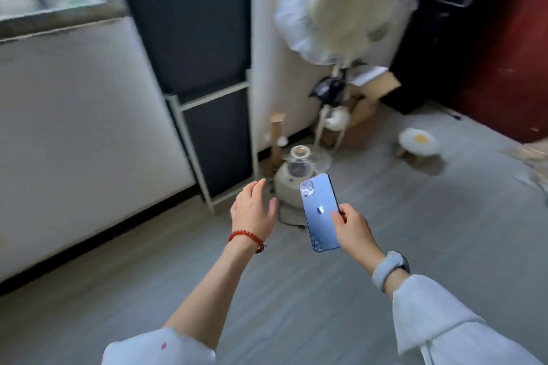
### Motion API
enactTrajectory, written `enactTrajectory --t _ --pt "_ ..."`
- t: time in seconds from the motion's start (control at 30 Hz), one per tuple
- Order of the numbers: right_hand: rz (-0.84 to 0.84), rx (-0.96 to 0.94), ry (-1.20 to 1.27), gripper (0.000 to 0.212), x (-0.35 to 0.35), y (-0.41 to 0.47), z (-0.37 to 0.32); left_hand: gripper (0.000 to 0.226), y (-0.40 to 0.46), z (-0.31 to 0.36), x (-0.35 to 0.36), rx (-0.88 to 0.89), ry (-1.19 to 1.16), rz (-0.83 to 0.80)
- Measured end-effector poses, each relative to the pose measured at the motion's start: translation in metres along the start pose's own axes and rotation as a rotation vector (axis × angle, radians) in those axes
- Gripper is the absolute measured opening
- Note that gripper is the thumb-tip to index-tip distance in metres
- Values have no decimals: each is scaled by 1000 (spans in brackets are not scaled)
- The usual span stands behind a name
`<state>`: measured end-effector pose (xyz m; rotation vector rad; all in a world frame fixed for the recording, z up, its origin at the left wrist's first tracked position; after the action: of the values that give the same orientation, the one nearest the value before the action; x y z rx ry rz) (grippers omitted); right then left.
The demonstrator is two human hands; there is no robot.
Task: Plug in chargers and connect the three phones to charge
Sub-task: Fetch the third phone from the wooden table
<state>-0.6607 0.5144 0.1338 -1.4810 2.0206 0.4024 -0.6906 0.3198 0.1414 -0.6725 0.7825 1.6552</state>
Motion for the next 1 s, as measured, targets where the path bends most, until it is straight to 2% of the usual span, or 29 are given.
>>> enactTrajectory --t 0.1,0.3,0.6,0.7,0.8,1.0 --pt "150 107 40 33 -67 45 43 50 35 80 65 152 -9 -129" --pt "370 294 54 19 -165 129 121 50 100 210 186 384 -13 -313" --pt "632 472 31 25 -309 288 203 50 211 406 366 693 -22 -525" --pt "727 552 70 30 -355 313 230 49 221 472 420 755 -28 -623" --pt "816 634 92 26 -400 329 268 49 218 540 476 841 -65 -721" --pt "931 737 95 29 -501 384 370 48 204 678 599 980 -141 -823"
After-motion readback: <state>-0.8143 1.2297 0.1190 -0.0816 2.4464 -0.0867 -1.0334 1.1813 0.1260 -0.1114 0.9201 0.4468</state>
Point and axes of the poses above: each hand's wrist, its own y-axis towards the middle knuckle, its own x-axis out of the palm, z = x × y, the point moved 2 cm from there along y, towards the middle knuckle, and after that the axes turned 8 degrees about z, right-handed, at the moved point
